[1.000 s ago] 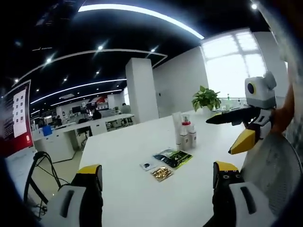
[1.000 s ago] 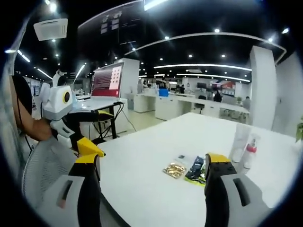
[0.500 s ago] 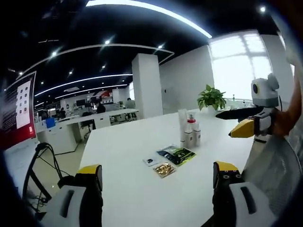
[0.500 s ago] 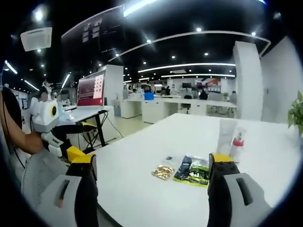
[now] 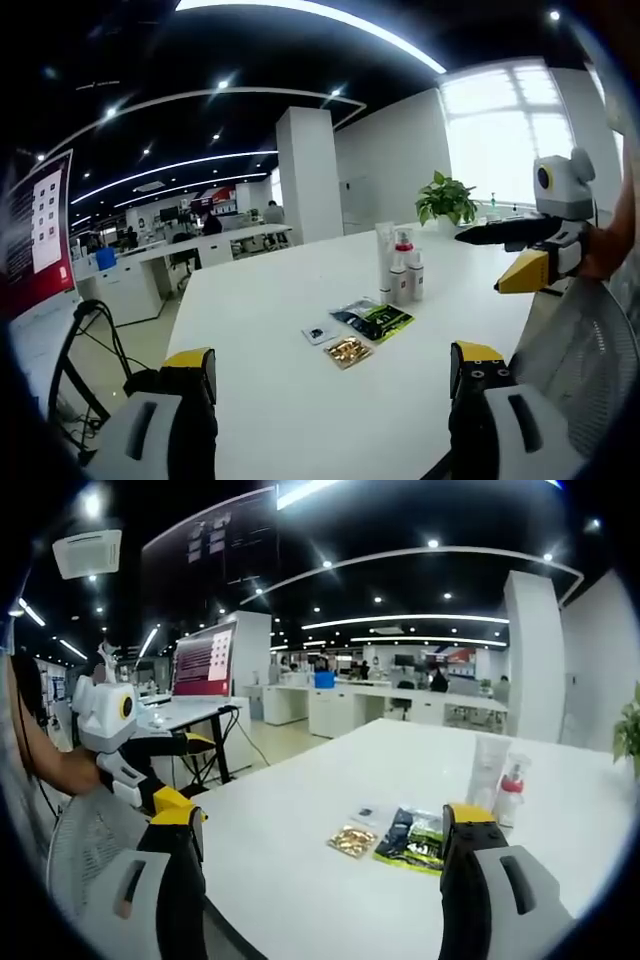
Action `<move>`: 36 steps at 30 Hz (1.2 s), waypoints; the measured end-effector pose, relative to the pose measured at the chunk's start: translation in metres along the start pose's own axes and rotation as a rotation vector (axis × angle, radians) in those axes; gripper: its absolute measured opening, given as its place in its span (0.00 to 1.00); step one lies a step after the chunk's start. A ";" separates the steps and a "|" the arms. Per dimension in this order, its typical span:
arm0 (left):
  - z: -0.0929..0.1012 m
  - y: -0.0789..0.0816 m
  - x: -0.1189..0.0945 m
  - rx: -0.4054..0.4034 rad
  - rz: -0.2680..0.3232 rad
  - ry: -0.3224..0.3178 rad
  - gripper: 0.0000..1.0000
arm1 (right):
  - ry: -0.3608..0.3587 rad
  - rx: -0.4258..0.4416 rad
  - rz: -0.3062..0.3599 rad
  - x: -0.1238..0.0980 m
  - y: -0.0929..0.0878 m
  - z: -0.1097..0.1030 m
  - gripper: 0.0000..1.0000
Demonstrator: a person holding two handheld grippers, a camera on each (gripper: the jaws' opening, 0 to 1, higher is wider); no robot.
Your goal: Arrange the skincare products in the storage area until every visible bottle or jar stands upright without overlapping.
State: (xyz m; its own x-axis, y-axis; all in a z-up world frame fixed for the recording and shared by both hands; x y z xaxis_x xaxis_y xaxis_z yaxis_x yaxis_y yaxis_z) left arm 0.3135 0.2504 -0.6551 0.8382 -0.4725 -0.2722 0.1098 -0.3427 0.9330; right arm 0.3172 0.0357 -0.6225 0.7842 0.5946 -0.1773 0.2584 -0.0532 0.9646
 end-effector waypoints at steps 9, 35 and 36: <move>0.000 0.000 0.000 0.007 -0.002 0.002 1.00 | 0.036 0.001 -0.020 0.006 -0.002 -0.005 0.96; 0.006 -0.008 0.004 0.088 -0.068 -0.003 1.00 | 0.059 -0.070 -0.069 0.006 -0.011 -0.008 0.93; 0.006 -0.007 0.004 0.090 -0.068 -0.003 1.00 | 0.061 -0.066 -0.072 0.007 -0.012 -0.008 0.93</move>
State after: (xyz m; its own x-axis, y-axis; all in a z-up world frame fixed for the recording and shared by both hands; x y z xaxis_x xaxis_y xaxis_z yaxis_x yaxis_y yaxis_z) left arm 0.3128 0.2460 -0.6647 0.8288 -0.4482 -0.3350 0.1177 -0.4457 0.8874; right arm 0.3149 0.0468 -0.6334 0.7287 0.6426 -0.2368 0.2737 0.0437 0.9608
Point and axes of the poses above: the point that each gripper's makers call its tool centre point, and the gripper's own axes: x roughly forward along the fingers, z roughly to its right, y roughly out of its top, the point moved 6 cm from there along -x, roughly backward along the fingers, and after that the axes turned 12 degrees about x, right-handed, at the moved point
